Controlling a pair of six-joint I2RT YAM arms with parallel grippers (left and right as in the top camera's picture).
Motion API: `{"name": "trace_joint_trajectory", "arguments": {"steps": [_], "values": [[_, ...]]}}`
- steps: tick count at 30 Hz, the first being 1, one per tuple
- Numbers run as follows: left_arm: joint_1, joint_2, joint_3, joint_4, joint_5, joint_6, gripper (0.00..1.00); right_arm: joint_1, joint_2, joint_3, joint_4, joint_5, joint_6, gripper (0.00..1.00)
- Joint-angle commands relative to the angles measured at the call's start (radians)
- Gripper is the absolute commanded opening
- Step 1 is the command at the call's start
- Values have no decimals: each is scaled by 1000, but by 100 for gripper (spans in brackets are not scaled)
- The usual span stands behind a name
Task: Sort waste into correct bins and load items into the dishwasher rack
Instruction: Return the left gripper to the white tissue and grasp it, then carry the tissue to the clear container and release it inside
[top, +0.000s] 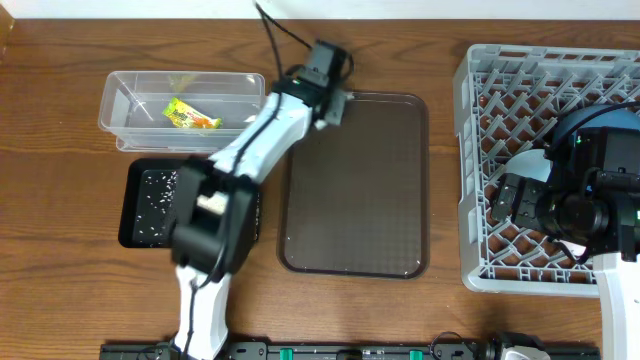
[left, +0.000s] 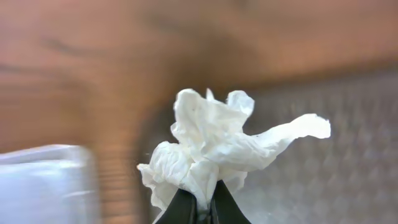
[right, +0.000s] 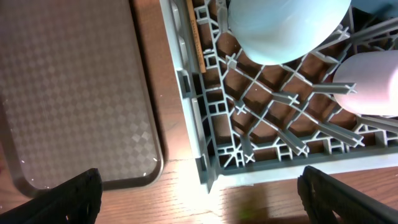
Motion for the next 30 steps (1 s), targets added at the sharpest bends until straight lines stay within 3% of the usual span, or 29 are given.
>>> {"name": "trace_joint_trajectory", "arguments": {"steps": [1, 4, 13, 19, 23, 30], "values": [[58, -139, 6, -13, -229, -100, 6, 10, -5, -1, 0, 10, 11, 99], [119, -183, 6, -47, -257, -142, 6, 10, -5, -1, 0, 10, 11, 99], [326, -159, 6, -247, -243, -447, 8, 10, -5, -1, 0, 10, 11, 99], [394, -134, 6, -261, -137, -477, 17, 10, -5, -1, 0, 10, 11, 99], [399, -134, 6, -261, -114, -477, 34, 10, -5, -1, 0, 10, 11, 99], [399, -135, 6, -292, -114, -477, 38, 10, -5, -1, 0, 10, 11, 99]]}}
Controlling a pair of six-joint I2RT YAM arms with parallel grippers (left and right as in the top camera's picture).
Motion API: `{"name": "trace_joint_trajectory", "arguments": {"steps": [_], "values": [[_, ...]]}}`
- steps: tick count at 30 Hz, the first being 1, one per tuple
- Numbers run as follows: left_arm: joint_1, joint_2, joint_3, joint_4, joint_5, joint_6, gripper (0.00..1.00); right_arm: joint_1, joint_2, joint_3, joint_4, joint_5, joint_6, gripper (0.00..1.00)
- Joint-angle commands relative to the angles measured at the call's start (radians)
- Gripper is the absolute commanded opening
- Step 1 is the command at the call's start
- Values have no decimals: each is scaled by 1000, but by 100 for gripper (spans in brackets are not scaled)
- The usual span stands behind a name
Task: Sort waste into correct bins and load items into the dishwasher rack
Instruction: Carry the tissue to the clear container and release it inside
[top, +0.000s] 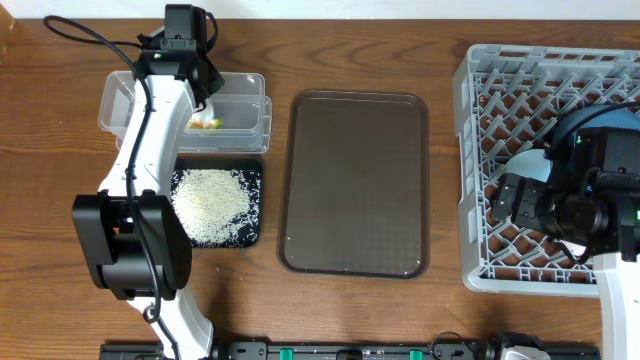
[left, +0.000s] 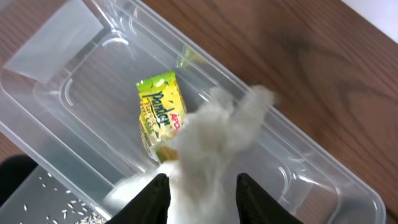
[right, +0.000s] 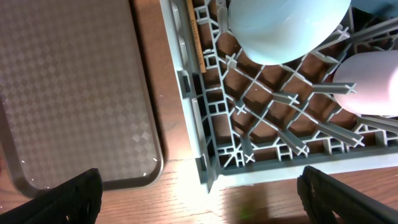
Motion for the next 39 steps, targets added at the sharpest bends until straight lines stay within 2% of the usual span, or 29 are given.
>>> {"name": "trace_joint_trajectory", "arguments": {"steps": [1, 8, 14, 18, 21, 26, 29, 34, 36, 38, 39], "values": [[2, 10, -2, -14, 6, -9, 38, 10, -5, -1, 0, 10, 11, 99], [2, -12, -2, -40, 6, -9, 41, 10, -5, -1, 0, 10, 11, 99], [3, -130, -2, -106, 6, -9, 42, 10, -5, -1, 0, 10, 11, 99], [2, -265, -2, -229, 6, -9, 47, 10, -5, -1, 0, 10, 11, 99], [2, -367, -2, -389, 11, -9, 48, 10, -5, -1, 0, 10, 11, 99], [2, -496, -6, -643, 129, -10, 47, 10, -5, -1, 0, 10, 11, 99], [1, -588, -47, -713, 214, -6, 48, 10, -5, -1, 0, 10, 11, 99], [1, -786, -192, -724, 254, 33, 48, 10, -5, -1, 0, 10, 11, 99], [2, -870, -246, -751, 266, 29, 51, 10, -5, -1, 0, 10, 11, 99], [2, -938, -277, -789, 266, 15, 86, 10, -5, -1, 0, 10, 11, 99], [2, -972, -285, -805, 265, 10, 86, 10, -5, -1, 0, 10, 11, 99]]}}
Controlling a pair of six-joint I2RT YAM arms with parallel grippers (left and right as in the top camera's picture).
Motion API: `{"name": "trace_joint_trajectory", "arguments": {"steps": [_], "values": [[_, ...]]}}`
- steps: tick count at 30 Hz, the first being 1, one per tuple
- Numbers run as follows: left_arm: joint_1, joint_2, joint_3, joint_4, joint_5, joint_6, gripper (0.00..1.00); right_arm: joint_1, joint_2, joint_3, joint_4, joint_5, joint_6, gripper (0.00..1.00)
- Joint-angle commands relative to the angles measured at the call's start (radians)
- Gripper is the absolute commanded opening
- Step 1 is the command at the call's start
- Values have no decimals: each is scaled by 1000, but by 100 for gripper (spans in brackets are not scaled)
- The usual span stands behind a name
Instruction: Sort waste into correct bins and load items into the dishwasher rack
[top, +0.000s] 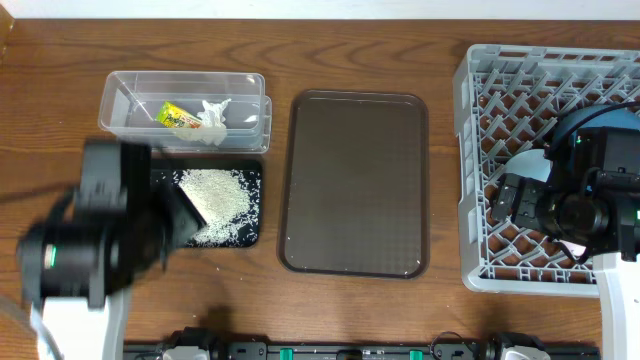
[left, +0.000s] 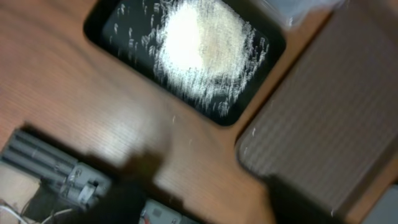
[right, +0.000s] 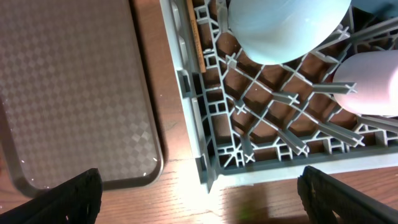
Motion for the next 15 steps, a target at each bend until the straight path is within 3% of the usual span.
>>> {"name": "trace_joint_trajectory", "arguments": {"steps": [1, 8, 15], "values": [[2, -106, -31, -40, 23, -4, 87, 10, -5, 0, 0, 10, 11, 99], [2, -239, -31, -56, 23, -4, 89, 10, -5, 0, 0, 10, 11, 99], [0, -266, -31, -109, -12, 11, 89, 10, -5, 0, 0, 10, 11, 99]]}}
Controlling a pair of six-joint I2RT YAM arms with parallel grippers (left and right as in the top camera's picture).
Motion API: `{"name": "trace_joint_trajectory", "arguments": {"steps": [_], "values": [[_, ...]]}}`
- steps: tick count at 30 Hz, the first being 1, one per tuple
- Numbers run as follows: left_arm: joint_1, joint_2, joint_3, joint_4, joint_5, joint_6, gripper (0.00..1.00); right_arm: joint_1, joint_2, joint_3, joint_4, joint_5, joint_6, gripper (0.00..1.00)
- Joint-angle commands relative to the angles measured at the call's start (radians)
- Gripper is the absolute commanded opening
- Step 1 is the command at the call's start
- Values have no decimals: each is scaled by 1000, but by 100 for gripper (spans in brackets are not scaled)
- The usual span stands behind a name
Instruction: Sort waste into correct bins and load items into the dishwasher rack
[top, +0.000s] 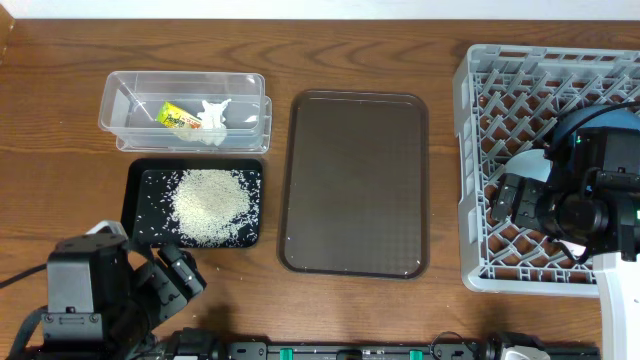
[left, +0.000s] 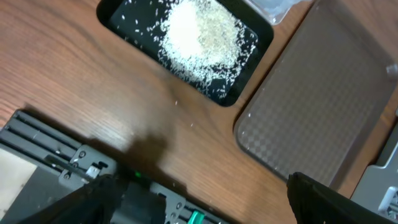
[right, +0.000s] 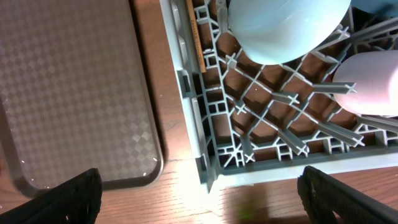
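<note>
A crumpled white tissue (top: 213, 112) lies in the clear plastic bin (top: 120, 95) beside a yellow-green wrapper (top: 176, 117). My left gripper (left: 199, 205) is open and empty, low at the table's front left corner, looking down on the black tray of rice (left: 199, 43). Over the near left corner of the grey dishwasher rack (right: 214, 118) my right gripper (right: 199, 199) hangs open, holding nothing. A light blue bowl (right: 286, 28) and a pink cup (right: 370, 81) sit in the rack.
The brown serving tray (top: 355, 185) lies bare between the black rice tray (top: 140, 175) and the rack (top: 475, 150). A metal rail (left: 56, 155) runs along the table's front edge under the left arm (top: 95, 300).
The left arm has drawn back from beside the rice tray to the table's front left corner. The tissue still lies in the clear bin. The right arm has not moved.
My left gripper was shut on the white tissue above the brown tray's far left corner. Then it was over the clear bin with fingers apart and the tissue loose. Later the tissue lay in the bin and the arm was at the front left, where it is now.
</note>
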Motion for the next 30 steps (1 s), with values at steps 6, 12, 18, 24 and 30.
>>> {"name": "trace_joint_trajectory", "arguments": {"steps": [6, 12, 18, 24, 30], "values": [[-43, -23, -31, -26, -13, 40, 90, 10, -5, 0, 0, 10, 11, 99], [-66, -162, -214, 196, -15, 156, 90, 10, -5, 0, 0, 10, 11, 99], [-66, -349, -532, 553, -14, 289, 90, 10, -5, 0, 0, 10, 11, 99], [-66, -512, -866, 879, 7, 306, 90, 10, -5, 0, 0, 10, 11, 99], [-66, -631, -1116, 1165, 58, 306, 90, 10, -5, 0, 0, 10, 11, 99]]}}
